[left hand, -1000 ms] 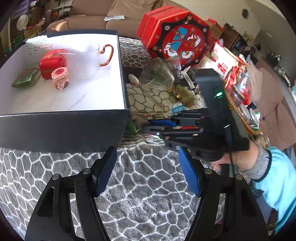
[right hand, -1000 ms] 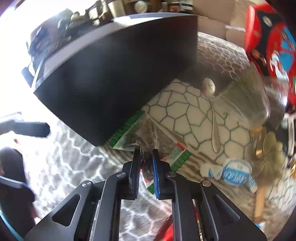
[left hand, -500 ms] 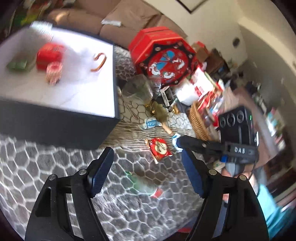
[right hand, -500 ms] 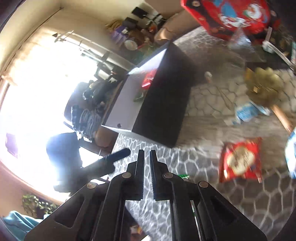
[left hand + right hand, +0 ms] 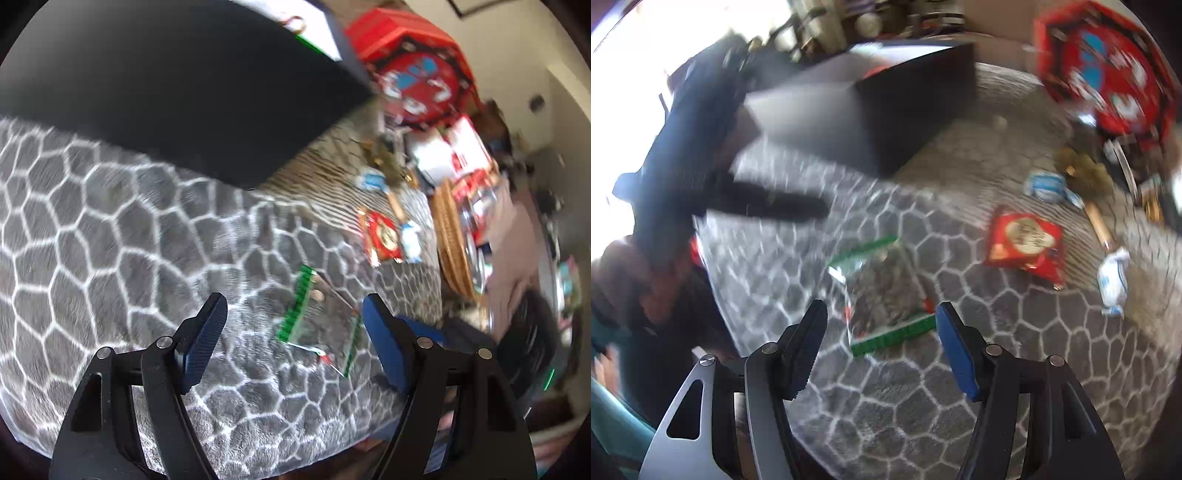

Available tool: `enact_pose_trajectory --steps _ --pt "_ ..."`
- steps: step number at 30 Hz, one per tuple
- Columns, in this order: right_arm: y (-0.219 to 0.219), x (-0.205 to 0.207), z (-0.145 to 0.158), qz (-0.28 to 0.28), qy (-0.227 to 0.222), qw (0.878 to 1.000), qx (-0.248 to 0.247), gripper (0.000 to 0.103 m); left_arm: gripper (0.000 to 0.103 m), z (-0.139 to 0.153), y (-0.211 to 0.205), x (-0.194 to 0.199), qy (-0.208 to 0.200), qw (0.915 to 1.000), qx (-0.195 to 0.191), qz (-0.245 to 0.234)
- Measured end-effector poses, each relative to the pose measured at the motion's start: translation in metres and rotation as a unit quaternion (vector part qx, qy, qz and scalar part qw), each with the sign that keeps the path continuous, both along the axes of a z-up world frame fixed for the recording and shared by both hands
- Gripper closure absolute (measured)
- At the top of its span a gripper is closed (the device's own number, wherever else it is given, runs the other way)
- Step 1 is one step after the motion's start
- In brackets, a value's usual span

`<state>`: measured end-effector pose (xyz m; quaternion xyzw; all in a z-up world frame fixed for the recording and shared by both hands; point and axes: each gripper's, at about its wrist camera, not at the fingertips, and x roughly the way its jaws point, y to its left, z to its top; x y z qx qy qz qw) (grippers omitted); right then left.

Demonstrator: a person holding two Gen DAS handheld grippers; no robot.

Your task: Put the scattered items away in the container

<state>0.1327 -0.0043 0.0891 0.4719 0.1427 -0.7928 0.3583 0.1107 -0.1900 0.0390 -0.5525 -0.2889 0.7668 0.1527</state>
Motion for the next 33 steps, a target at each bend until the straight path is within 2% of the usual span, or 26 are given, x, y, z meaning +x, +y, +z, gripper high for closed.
enact_pose_trajectory --steps 2,3,4,5,6,7,8,9,10,12,14,16,17,18,20,21,23,26,29,30,33 --pt "-0.019 0.010 -0.020 0.025 0.018 0.999 0.041 0.040 0.030 -0.003 -0.002 0.001 -0.002 1.0000 -0.001 0.005" --pt "-0.024 0.012 -0.027 0.033 0.026 0.998 0.056 0.046 0.030 -0.003 -0.003 0.001 -0.002 1.0000 -0.001 0.005" --pt "-0.028 0.013 -0.034 0.037 0.036 0.996 0.073 0.070 0.030 -0.003 -0.003 0.002 -0.002 1.0000 0.000 0.004" --pt "-0.028 0.013 -0.038 0.032 0.039 0.996 0.076 0.071 0.030 -0.002 -0.003 0.004 0.001 1.0000 0.003 0.003" --pt "-0.023 0.008 -0.038 0.016 0.024 0.998 0.059 0.073 0.030 -0.001 -0.003 0.005 0.004 1.0000 0.008 0.001" --pt "-0.014 -0.001 -0.036 -0.014 -0.013 0.999 0.029 0.078 0.029 0.001 -0.004 0.007 0.009 0.9998 0.016 -0.002" --pt "-0.001 -0.013 -0.033 -0.047 -0.059 0.997 -0.020 0.094 0.029 0.001 -0.003 0.009 0.014 0.9996 0.025 -0.005" --pt "0.014 -0.024 -0.030 -0.080 -0.103 0.988 -0.081 0.097 0.029 0.002 -0.001 0.009 0.017 0.9992 0.035 -0.008" --pt "0.031 -0.034 -0.029 -0.118 -0.144 0.972 -0.144 0.097 0.028 0.001 0.000 0.009 0.019 0.9987 0.047 -0.010" --pt "0.061 -0.047 -0.034 -0.175 -0.203 0.934 -0.235 0.097 0.028 0.001 0.003 0.009 0.019 0.9977 0.064 -0.011" --pt "0.093 -0.053 -0.046 -0.231 -0.258 0.880 -0.326 0.097 0.028 0.000 0.010 0.006 0.014 0.9965 0.081 -0.014" --pt "0.119 -0.053 -0.056 -0.268 -0.287 0.836 -0.382 0.097 0.027 0.000 0.023 0.000 0.014 0.9948 0.098 -0.020" --pt "0.131 -0.051 -0.060 -0.284 -0.290 0.826 -0.391 0.097 0.027 0.000 0.032 -0.005 0.015 0.9944 0.101 -0.025" --pt "0.141 -0.050 -0.063 -0.297 -0.289 0.822 -0.391 0.096 0.027 0.001 0.041 -0.010 0.016 0.9942 0.102 -0.031" --pt "0.162 -0.046 -0.071 -0.328 -0.295 0.808 -0.391 0.085 0.026 -0.001 0.063 -0.020 0.014 0.9932 0.106 -0.045" --pt "0.172 -0.043 -0.073 -0.347 -0.295 0.805 -0.381 0.074 0.026 -0.003 0.076 -0.025 0.009 0.9922 0.113 -0.053" --pt "0.191 -0.039 -0.070 -0.372 -0.274 0.815 -0.349 0.071 0.026 -0.007 0.103 -0.032 -0.002 0.9906 0.118 -0.069" --pt "0.210 -0.035 -0.056 -0.373 -0.238 0.833 -0.331 0.071 0.026 -0.012 0.128 -0.035 -0.006 0.9913 0.100 -0.085" --pt "0.207 -0.045 -0.038 -0.343 -0.197 0.870 -0.296 0.071 0.026 -0.012 0.123 -0.033 -0.003 0.9921 0.103 -0.070" --pt "0.203 -0.049 -0.032 -0.321 -0.185 0.886 -0.280 0.068 0.026 -0.012 0.116 -0.032 -0.002 0.9923 0.107 -0.062" --pt "0.182 -0.065 -0.027 -0.263 -0.162 0.921 -0.237 0.067 0.022 -0.011 0.090 -0.033 0.011 0.9952 0.092 -0.033"
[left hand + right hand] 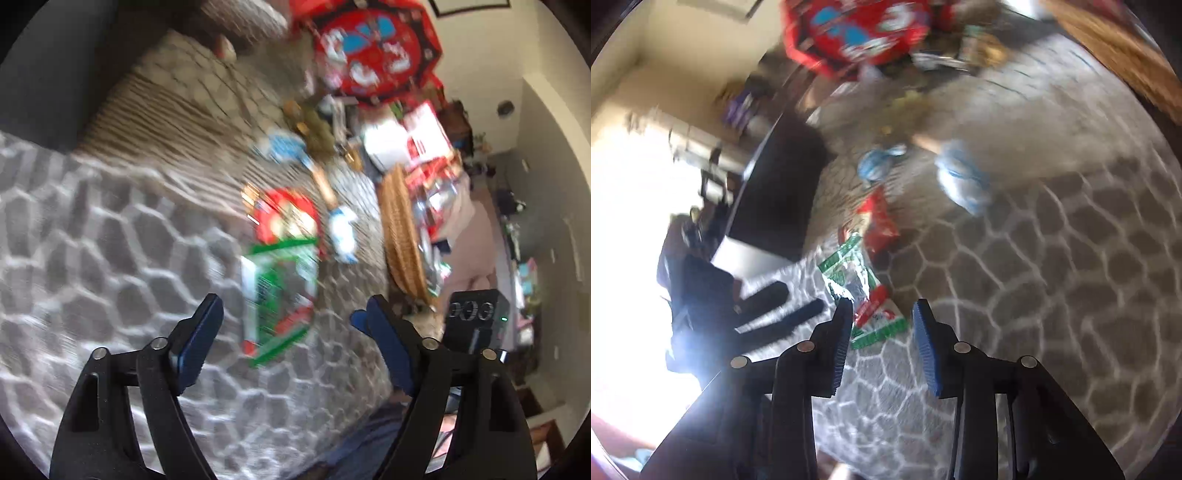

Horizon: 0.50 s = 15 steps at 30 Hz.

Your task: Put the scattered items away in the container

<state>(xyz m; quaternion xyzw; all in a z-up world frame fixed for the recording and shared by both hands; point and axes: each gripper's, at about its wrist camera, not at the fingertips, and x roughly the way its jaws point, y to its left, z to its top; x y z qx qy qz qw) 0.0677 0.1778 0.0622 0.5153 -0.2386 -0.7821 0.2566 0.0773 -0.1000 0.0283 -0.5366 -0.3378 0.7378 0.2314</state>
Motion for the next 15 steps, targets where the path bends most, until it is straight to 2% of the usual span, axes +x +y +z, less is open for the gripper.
enact_pose_trajectory --steps 2,4,6,7,8,12,14,15 --pt "-0.019 -0.013 -0.005 0.035 0.011 0.999 0.018 0.067 0.022 -0.007 -0.005 -0.009 -0.014 0.9999 -0.007 0.002" --pt "-0.031 -0.011 -0.016 0.057 0.014 0.998 0.033 0.067 0.024 -0.008 0.003 -0.016 -0.009 0.9997 -0.017 -0.015" --pt "-0.037 -0.014 -0.023 0.065 0.013 0.997 0.046 0.067 0.039 -0.003 0.014 -0.017 0.015 0.9982 -0.045 -0.037" --pt "-0.038 -0.015 -0.027 0.067 0.010 0.997 0.044 0.067 0.053 -0.002 0.020 -0.017 0.027 0.9968 -0.059 -0.048" --pt "-0.038 -0.016 -0.032 0.069 0.003 0.997 0.041 0.067 0.061 -0.003 0.024 -0.017 0.031 0.9956 -0.071 -0.053" --pt "-0.038 -0.019 -0.045 0.074 -0.015 0.997 0.028 0.068 0.061 -0.016 0.027 -0.020 0.018 0.9959 -0.065 -0.060" --pt "-0.037 -0.018 -0.046 0.076 -0.015 0.997 0.020 0.082 0.064 -0.018 0.026 -0.021 0.023 0.9967 -0.054 -0.056" --pt "-0.037 -0.018 -0.047 0.077 -0.018 0.997 0.017 0.092 0.071 -0.019 0.026 -0.021 0.023 0.9969 -0.053 -0.054"
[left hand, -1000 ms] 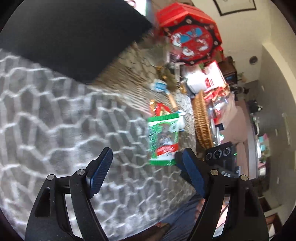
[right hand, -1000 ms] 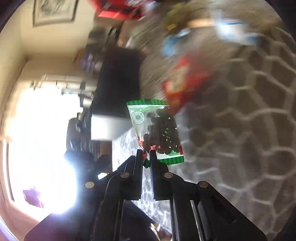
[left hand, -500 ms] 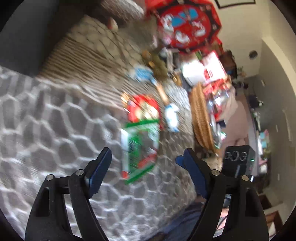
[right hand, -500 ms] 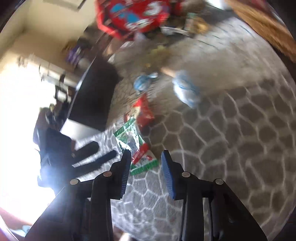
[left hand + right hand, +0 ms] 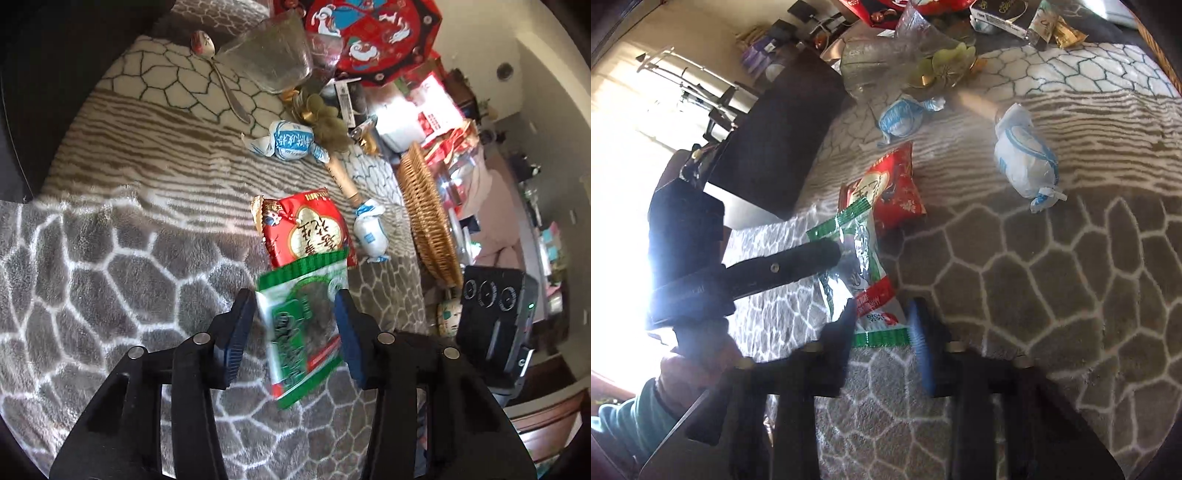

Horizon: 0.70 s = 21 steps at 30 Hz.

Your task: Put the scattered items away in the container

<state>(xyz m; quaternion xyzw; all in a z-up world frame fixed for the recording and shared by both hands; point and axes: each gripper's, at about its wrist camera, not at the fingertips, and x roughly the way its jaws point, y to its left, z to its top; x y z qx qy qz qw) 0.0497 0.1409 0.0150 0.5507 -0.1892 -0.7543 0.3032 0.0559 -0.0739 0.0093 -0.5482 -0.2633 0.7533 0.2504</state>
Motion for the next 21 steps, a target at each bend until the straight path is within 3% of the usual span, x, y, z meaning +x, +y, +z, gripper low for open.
enact_pose_trajectory --steps 1,8,12,14,15,18,19,21 --pt "-0.001 -0.001 0.000 -0.001 -0.002 1.000 -0.002 0.094 0.090 0.000 0.000 0.000 0.001 1.0000 0.000 0.001" --pt "0.006 0.006 0.023 -0.023 0.019 0.999 -0.035 0.097 0.095 0.007 -0.015 0.012 -0.023 0.9983 0.024 0.049" --pt "-0.008 -0.001 0.034 -0.014 0.034 0.999 -0.010 0.095 0.094 0.005 -0.034 0.042 -0.058 0.9921 0.029 0.108" --pt "-0.009 0.002 0.036 -0.025 0.020 0.999 0.006 0.094 0.094 0.008 -0.035 0.049 -0.049 0.9929 0.030 0.104" --pt "-0.007 0.007 0.038 -0.034 0.009 0.999 0.004 0.089 0.094 0.010 -0.036 0.051 -0.044 0.9933 0.023 0.104" --pt "0.006 0.037 0.038 -0.070 -0.038 0.996 -0.048 0.058 0.094 0.006 -0.042 0.054 -0.063 0.9886 0.039 0.131" --pt "0.009 0.051 0.035 -0.088 -0.060 0.992 -0.073 0.053 0.094 0.003 -0.043 0.054 -0.075 0.9858 0.047 0.143" --pt "0.011 0.079 0.016 -0.125 -0.117 0.975 -0.145 0.052 0.094 -0.004 -0.040 0.054 -0.097 0.9822 0.059 0.150"
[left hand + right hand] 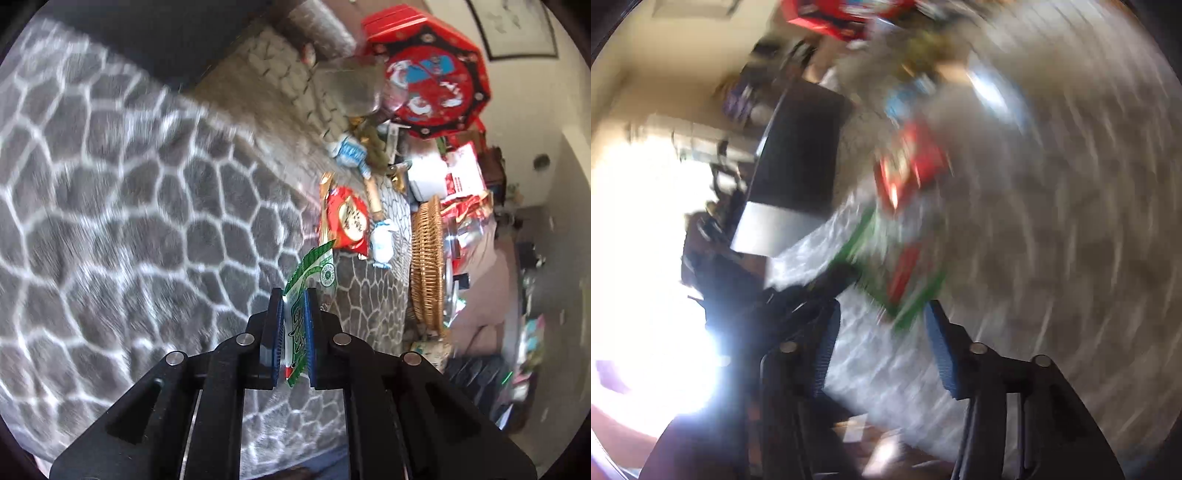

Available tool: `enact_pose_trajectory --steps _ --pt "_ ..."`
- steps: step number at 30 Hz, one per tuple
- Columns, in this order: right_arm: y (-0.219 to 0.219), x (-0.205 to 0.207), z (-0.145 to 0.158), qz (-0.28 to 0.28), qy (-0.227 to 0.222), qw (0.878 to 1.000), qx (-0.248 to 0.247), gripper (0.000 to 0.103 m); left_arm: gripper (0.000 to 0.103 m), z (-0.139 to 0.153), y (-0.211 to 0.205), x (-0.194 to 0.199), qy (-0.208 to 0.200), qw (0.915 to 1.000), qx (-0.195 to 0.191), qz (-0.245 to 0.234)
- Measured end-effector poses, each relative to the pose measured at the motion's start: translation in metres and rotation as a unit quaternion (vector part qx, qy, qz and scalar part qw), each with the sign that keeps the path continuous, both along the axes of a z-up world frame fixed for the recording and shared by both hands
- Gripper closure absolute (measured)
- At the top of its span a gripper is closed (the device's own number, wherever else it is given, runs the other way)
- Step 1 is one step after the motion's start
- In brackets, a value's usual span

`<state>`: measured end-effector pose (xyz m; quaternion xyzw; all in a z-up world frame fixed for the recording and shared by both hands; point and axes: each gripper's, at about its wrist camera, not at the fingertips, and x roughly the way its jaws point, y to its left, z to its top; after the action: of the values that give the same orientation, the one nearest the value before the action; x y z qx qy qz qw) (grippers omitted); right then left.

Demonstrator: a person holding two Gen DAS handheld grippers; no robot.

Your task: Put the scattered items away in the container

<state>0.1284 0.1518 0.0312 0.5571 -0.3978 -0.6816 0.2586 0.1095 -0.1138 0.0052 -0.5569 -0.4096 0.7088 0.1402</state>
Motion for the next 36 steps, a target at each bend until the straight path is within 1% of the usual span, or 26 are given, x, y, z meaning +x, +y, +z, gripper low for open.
enact_pose_trajectory --steps 2,3,5,8,9,11,12,13,14,15,16,18,20,21,23,24,26,27,28,29,30,31,33,34,35,36 --pt "-0.005 0.019 -0.023 -0.038 -0.051 0.996 -0.061 0.052 0.094 -0.008 0.005 0.002 -0.024 0.9996 0.012 0.008" --pt "-0.007 0.025 -0.034 -0.063 -0.072 0.992 -0.078 0.052 0.094 -0.011 0.008 0.005 -0.038 0.9989 0.022 0.013" --pt "-0.008 0.030 -0.045 -0.105 -0.089 0.987 -0.089 0.052 0.094 -0.015 0.013 0.011 -0.054 0.9979 0.033 0.015" --pt "-0.011 0.026 -0.044 -0.137 -0.080 0.983 -0.088 0.053 0.094 -0.018 0.025 0.018 -0.064 0.9970 0.042 0.008" --pt "-0.011 0.025 -0.043 -0.143 -0.079 0.983 -0.086 0.058 0.094 -0.019 0.025 0.019 -0.066 0.9966 0.046 0.015" --pt "-0.004 0.023 -0.038 -0.164 -0.060 0.982 -0.076 0.061 0.094 -0.022 0.026 0.020 -0.074 0.9956 0.056 0.017" --pt "0.000 0.021 -0.032 -0.170 -0.041 0.983 -0.056 0.072 0.093 -0.023 0.027 0.021 -0.077 0.9951 0.060 0.016" --pt "0.003 0.019 -0.027 -0.171 -0.026 0.984 -0.042 0.078 0.092 -0.023 0.028 0.022 -0.078 0.9948 0.063 0.014" --pt "0.005 0.017 -0.025 -0.172 -0.016 0.984 -0.033 0.080 0.091 -0.023 0.029 0.022 -0.079 0.9948 0.064 0.012" --pt "0.007 0.014 -0.024 -0.174 -0.011 0.984 -0.026 0.087 0.089 -0.022 0.030 0.023 -0.079 0.9948 0.064 0.004" --pt "0.006 0.010 -0.026 -0.174 -0.009 0.984 -0.023 0.092 0.085 -0.021 0.030 0.024 -0.082 0.9946 0.063 -0.004" --pt "0.009 0.002 -0.027 -0.171 0.003 0.985 -0.020 0.097 0.072 -0.016 0.032 0.024 -0.087 0.9944 0.054 -0.026" --pt "0.012 -0.005 -0.020 -0.159 0.020 0.987 -0.014 0.099 0.032 -0.003 0.031 0.021 -0.074 0.9951 0.031 -0.058" --pt "0.012 -0.010 -0.016 -0.149 0.027 0.988 -0.015 0.099 0.027 0.005 0.028 0.020 -0.063 0.9952 0.023 -0.071" --pt "0.013 -0.018 -0.007 -0.119 0.042 0.992 -0.014 0.099 0.026 0.028 0.022 0.013 -0.019 0.9940 0.004 -0.108" --pt "0.012 -0.025 0.001 -0.093 0.053 0.994 -0.008 0.099 0.026 0.041 0.020 0.007 0.010 0.9915 -0.008 -0.130" --pt "0.009 -0.035 0.021 -0.043 0.082 0.996 0.016 0.099 0.025 0.066 0.018 -0.007 0.078 0.9796 -0.027 -0.183" --pt "0.008 -0.041 0.032 -0.019 0.094 0.995 0.025 0.099 0.023 0.077 0.018 -0.014 0.118 0.9682 -0.024 -0.219" --pt "0.008 -0.047 0.042 0.005 0.101 0.994 0.037 0.100 0.023 0.086 0.021 -0.019 0.160 0.9519 -0.035 -0.259" --pt "0.006 -0.055 0.051 0.034 0.105 0.993 0.049 0.100 0.023 0.091 0.026 -0.024 0.192 0.9361 -0.065 -0.287" --pt "0.004 -0.062 0.057 0.063 0.107 0.991 0.055 0.100 0.023 0.092 0.033 -0.029 0.210 0.9226 -0.080 -0.314" --pt "0.001 -0.068 0.061 0.093 0.109 0.988 0.062 0.100 0.023 0.090 0.042 -0.034 0.218 0.9088 -0.083 -0.346" --pt "-0.007 -0.075 0.069 0.157 0.129 0.975 0.088 0.100 0.023 0.085 0.059 -0.043 0.221 0.8893 -0.075 -0.394" --pt "-0.010 -0.073 0.074 0.183 0.144 0.966 0.111 0.100 0.023 0.083 0.069 -0.047 0.227 0.8767 -0.075 -0.417" --pt "-0.010 -0.071 0.077 0.202 0.153 0.959 0.124 0.100 0.023 0.081 0.075 -0.048 0.231 0.8674 -0.076 -0.434" --pt "-0.009 -0.070 0.080 0.211 0.157 0.957 0.124 0.100 0.023 0.078 0.079 -0.048 0.232 0.8582 -0.068 -0.453"
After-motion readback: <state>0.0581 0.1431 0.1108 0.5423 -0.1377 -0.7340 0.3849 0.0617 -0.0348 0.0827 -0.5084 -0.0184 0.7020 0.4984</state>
